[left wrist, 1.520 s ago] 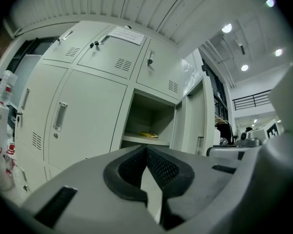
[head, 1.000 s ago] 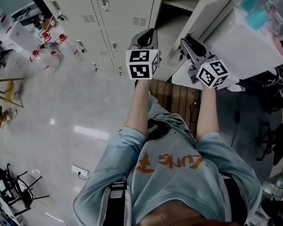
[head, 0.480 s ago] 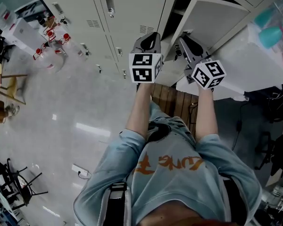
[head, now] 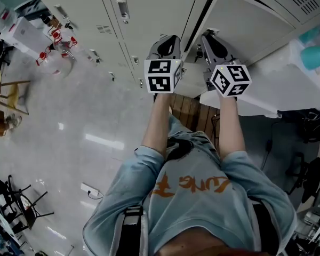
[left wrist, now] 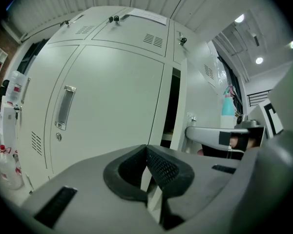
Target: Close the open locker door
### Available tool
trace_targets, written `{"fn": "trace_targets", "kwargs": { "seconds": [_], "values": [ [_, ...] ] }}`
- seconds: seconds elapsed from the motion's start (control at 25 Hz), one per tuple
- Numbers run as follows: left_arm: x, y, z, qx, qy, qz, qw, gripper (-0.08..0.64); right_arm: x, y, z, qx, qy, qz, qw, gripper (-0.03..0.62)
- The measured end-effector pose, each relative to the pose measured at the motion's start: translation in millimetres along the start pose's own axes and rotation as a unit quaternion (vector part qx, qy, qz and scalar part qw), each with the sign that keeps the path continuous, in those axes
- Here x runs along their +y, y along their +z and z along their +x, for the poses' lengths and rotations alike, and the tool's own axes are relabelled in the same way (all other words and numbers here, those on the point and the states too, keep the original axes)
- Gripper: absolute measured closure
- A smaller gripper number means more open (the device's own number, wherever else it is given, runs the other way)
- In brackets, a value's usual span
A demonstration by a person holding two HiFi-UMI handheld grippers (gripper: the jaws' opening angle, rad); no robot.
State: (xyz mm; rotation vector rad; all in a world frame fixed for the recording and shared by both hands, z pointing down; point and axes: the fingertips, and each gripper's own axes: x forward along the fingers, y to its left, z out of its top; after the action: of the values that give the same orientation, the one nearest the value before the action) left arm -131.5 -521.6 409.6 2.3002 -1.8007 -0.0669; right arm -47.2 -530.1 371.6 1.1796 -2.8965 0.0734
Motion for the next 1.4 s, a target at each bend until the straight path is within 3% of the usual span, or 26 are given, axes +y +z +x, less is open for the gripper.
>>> {"fn": "trace_targets", "kwargs": {
  "seconds": [0.48, 1.08, 1.2, 1.4],
  "values": [
    [14.9, 5.1, 19.8, 0.009, 0.009, 0.009, 0.9999, 0.538, -24.0, 1.1, 31.5, 0.004, -0.044, -0.007, 0.999, 0.543],
    [0.1, 14.8, 10.0, -0.002, -0.004, 0.022, 0.9998, 0.538, -30.5, 1.7, 36.3, 0.011, -0.09, -0.018, 0.996, 0.54],
    [-8.0, 15.0, 2.6, -0.004, -0.01, 0.026, 0.9996, 0.538, -28.9, 1.8, 24.1, 0.003, -0.087, 0.001, 0.996, 0.46],
    [-24.9, 11.0, -13.7, -0.006, -0.019, 0.03, 0.9994, 0.538, -31.6, 1.7, -13.2, -0.015, -0.1, 0.016, 0.995, 0.454]
  ]
}}
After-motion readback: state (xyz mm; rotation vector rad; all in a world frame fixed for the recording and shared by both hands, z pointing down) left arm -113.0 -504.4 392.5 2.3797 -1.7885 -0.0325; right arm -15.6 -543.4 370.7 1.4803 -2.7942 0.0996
